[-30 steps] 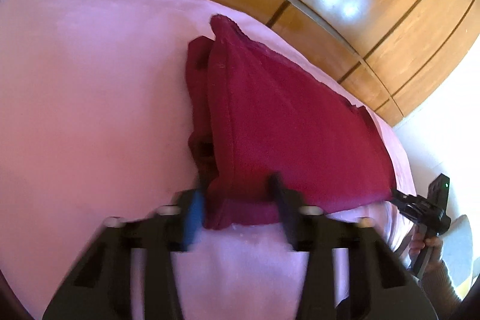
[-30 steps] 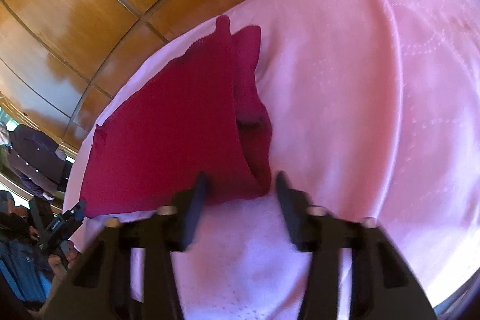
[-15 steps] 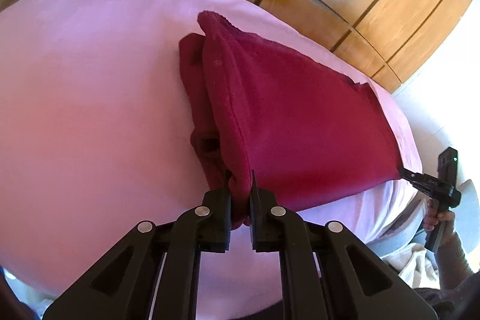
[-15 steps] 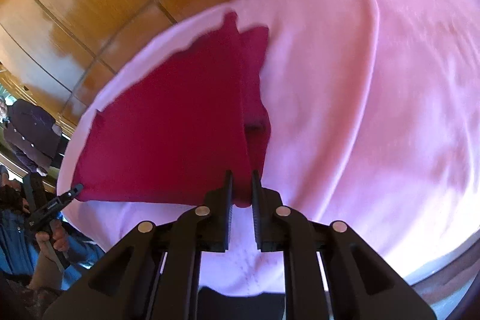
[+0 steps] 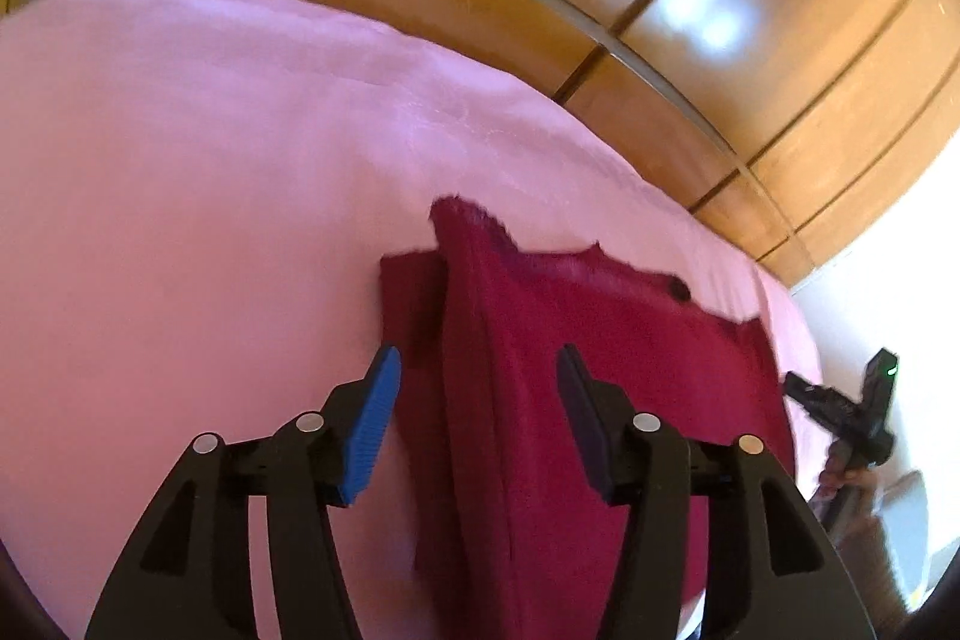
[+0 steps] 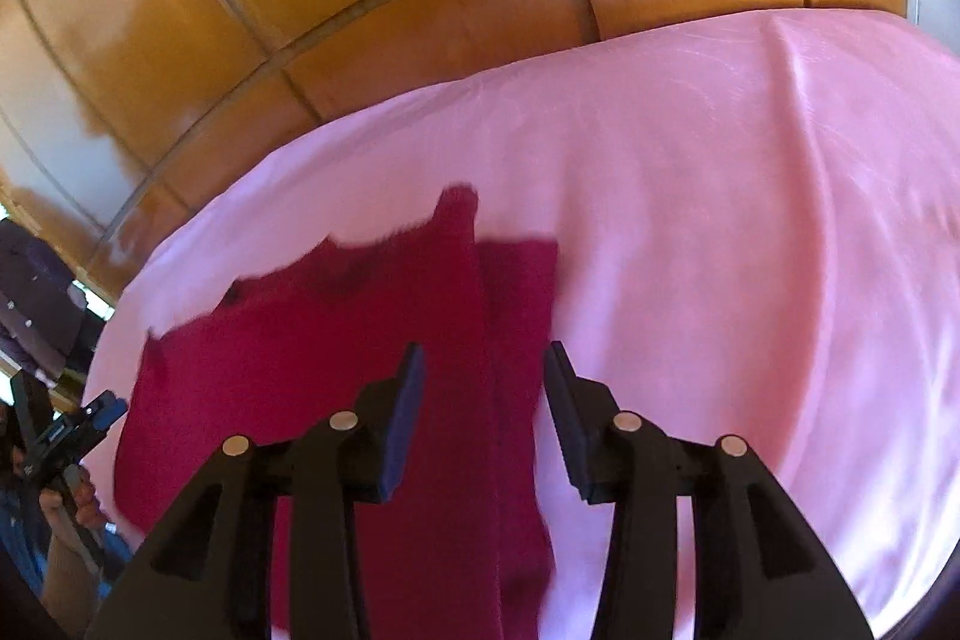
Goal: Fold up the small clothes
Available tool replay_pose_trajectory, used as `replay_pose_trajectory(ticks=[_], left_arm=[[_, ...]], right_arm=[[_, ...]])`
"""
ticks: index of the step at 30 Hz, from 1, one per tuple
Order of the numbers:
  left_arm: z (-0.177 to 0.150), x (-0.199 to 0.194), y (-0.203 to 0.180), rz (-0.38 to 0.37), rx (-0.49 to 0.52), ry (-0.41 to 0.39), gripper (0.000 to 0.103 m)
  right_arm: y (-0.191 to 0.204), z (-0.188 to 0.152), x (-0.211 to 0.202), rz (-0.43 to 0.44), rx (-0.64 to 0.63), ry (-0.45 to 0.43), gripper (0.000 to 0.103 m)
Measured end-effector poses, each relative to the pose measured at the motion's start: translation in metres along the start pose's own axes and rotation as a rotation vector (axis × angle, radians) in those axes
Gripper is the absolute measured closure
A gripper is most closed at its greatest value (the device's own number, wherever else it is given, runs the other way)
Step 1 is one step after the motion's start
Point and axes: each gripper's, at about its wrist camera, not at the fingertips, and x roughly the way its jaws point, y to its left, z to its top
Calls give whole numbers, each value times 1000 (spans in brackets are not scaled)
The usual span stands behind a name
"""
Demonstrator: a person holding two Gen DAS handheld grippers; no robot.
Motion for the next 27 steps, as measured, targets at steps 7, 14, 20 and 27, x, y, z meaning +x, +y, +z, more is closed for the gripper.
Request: replay_pose_trajectory(ticks=[7, 14, 20, 27], left_arm=[[27, 35, -14, 71, 62, -6, 96], [36, 14, -31, 88, 131, -129, 98], [58, 38, -24, 155, 113, -120, 98], [61, 92, -22, 352, 185, 40, 96]], right_arm=[[18, 24, 34, -47, -68, 17, 96], [30, 36, -4, -20, -108, -105, 97], [24, 55, 28, -63, -61, -84, 97], [-20, 46, 84, -144, 109, 40, 92]])
